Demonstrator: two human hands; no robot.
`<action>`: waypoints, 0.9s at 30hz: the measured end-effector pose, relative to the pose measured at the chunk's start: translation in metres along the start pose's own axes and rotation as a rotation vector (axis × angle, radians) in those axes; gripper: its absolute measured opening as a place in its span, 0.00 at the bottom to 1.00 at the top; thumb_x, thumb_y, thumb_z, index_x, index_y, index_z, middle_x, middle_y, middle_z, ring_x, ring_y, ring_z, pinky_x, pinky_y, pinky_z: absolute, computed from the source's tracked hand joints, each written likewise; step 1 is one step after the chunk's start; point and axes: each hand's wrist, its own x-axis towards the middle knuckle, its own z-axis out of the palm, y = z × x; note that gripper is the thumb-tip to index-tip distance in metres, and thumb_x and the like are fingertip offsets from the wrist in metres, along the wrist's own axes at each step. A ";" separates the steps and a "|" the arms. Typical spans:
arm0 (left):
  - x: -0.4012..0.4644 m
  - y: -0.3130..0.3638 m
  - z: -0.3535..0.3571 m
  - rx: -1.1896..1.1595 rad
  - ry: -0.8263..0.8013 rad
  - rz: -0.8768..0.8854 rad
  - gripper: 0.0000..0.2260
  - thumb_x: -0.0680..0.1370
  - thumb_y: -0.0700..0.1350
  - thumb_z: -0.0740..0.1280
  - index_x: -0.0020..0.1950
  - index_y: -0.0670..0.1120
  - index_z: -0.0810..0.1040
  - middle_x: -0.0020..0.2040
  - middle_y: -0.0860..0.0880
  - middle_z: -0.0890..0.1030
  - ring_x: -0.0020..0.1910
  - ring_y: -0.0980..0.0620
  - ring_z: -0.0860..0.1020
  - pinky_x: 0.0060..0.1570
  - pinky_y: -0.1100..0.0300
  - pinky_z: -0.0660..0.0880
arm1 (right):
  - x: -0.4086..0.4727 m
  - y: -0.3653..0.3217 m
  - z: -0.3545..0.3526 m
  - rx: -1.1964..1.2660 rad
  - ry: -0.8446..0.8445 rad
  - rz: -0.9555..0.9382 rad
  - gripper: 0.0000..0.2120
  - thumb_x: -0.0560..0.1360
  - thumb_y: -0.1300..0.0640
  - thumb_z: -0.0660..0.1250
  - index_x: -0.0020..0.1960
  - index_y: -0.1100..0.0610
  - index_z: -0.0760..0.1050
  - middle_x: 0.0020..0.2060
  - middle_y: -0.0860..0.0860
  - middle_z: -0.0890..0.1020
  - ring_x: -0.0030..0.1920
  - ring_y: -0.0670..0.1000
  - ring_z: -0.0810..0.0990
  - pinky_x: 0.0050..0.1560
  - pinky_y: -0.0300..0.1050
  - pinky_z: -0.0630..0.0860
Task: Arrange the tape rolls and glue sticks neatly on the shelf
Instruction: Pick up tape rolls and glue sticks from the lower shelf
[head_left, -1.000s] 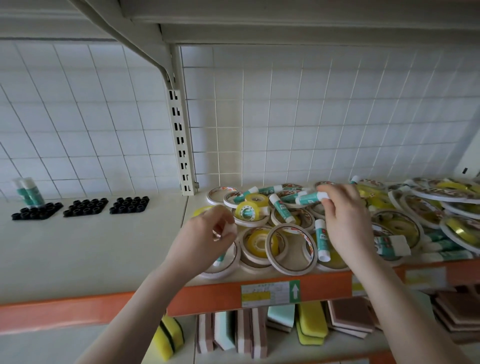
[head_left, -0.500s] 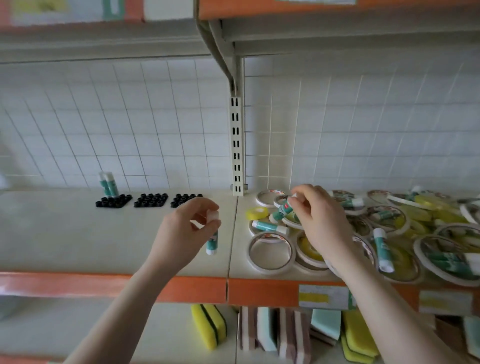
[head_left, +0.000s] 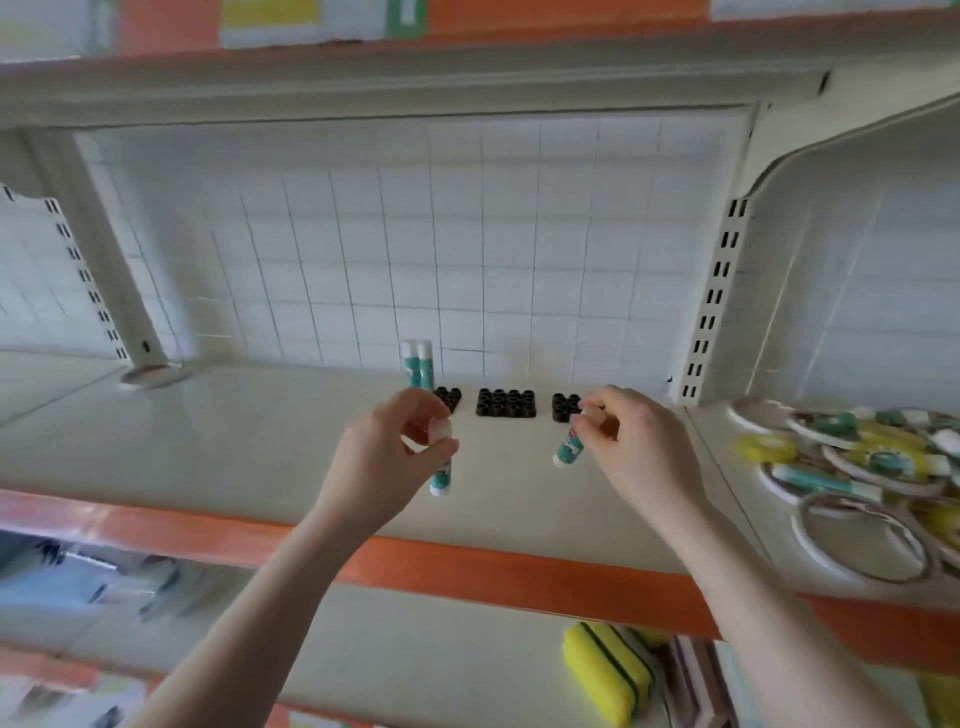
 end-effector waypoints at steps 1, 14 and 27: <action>0.003 -0.010 -0.009 0.006 -0.002 -0.005 0.15 0.68 0.39 0.73 0.41 0.59 0.74 0.37 0.59 0.79 0.39 0.61 0.78 0.41 0.63 0.75 | 0.002 -0.010 0.009 0.002 -0.013 0.008 0.07 0.75 0.54 0.66 0.50 0.55 0.78 0.43 0.47 0.80 0.41 0.50 0.77 0.40 0.43 0.70; 0.046 -0.089 -0.053 0.093 0.017 -0.051 0.11 0.69 0.42 0.73 0.43 0.56 0.75 0.39 0.59 0.79 0.41 0.64 0.77 0.40 0.68 0.73 | 0.088 -0.063 0.083 -0.034 -0.100 -0.003 0.08 0.75 0.56 0.63 0.51 0.56 0.78 0.47 0.49 0.81 0.48 0.52 0.77 0.42 0.41 0.67; 0.088 -0.124 -0.049 0.130 0.064 -0.105 0.10 0.69 0.42 0.73 0.44 0.54 0.76 0.38 0.60 0.79 0.41 0.62 0.77 0.42 0.61 0.76 | 0.168 -0.055 0.151 -0.110 -0.322 -0.082 0.10 0.76 0.56 0.62 0.53 0.56 0.78 0.49 0.50 0.80 0.46 0.50 0.74 0.42 0.41 0.66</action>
